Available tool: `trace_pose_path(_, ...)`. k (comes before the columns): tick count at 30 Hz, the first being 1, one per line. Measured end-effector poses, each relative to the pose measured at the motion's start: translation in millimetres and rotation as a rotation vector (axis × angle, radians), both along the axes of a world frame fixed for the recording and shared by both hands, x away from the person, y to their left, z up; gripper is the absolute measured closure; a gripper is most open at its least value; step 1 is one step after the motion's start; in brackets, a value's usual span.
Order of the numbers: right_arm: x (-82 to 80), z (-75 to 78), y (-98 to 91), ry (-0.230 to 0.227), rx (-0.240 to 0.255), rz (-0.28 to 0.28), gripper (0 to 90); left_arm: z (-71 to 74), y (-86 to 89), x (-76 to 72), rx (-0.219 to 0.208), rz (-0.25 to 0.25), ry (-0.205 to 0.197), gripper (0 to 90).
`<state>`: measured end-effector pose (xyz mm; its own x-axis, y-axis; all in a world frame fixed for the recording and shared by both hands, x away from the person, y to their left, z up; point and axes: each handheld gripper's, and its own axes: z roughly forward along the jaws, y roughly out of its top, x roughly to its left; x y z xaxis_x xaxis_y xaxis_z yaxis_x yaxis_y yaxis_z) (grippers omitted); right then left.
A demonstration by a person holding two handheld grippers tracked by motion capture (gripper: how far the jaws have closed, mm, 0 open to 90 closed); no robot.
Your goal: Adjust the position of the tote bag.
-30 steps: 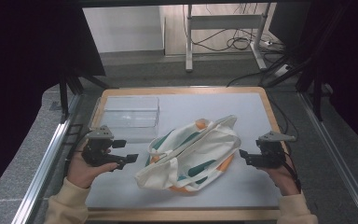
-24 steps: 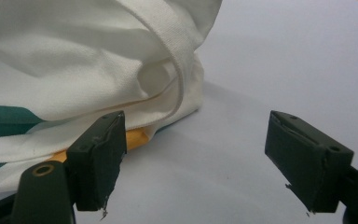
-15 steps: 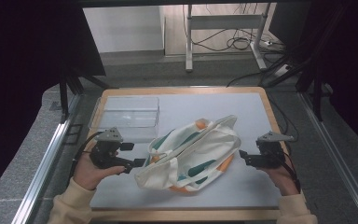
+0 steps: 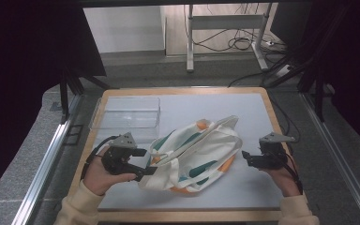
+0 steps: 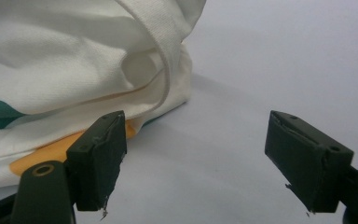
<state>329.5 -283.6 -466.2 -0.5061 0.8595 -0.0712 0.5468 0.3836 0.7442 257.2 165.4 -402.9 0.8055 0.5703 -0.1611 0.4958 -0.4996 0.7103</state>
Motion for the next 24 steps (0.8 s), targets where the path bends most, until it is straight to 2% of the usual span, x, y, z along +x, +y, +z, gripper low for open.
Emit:
trace_pose_path(3, 0.0, 0.6, 0.8, 0.0, 0.0, 0.006, 20.8, -6.2, -5.5, 0.1, 0.027, -0.013, 0.016, 27.7)
trace_pose_path(7, 0.8, -0.5, -1.3, 0.01, -0.002, -0.005, 20.8, -16.0, -8.5, 2.5, 0.042, -0.017, 0.045, 41.7)
trace_pose_path(8, 1.0, -0.8, -1.8, 0.011, -0.004, -0.009, 20.7, -21.0, -10.9, 3.2, 0.068, -0.015, 0.054, 45.2)
trace_pose_path(9, 1.1, -0.8, -2.1, 0.013, -0.005, -0.012, 20.7, -21.0, -10.9, 3.2, 0.068, -0.015, 0.054, 49.1)
trace_pose_path(10, 1.1, -0.8, -2.1, 0.013, -0.005, -0.012, 20.7, -22.7, -11.7, 3.3, 0.079, -0.014, 0.054, 49.1)
trace_pose_path(12, 1.0, -0.7, -2.2, 0.012, -0.005, -0.013, 20.7, -28.4, -13.3, 4.6, 0.088, -0.033, 0.073, 63.1)
trace_pose_path(16, 0.7, -0.5, -1.5, 0.009, -0.007, -0.008, 20.7, -33.4, -13.6, 7.0, 0.095, -0.04, 0.094, 77.4)
trace_pose_path(19, 1.0, -0.8, -1.6, 0.011, -0.01, -0.008, 20.7, -35.7, -11.8, 8.3, 0.088, -0.042, 0.104, 82.2)
trace_pose_path(24, 1.1, -1.4, -1.8, 0.012, -0.013, -0.012, 20.6, -36.7, -10.6, 8.9, 0.085, -0.04, 0.102, 83.3)
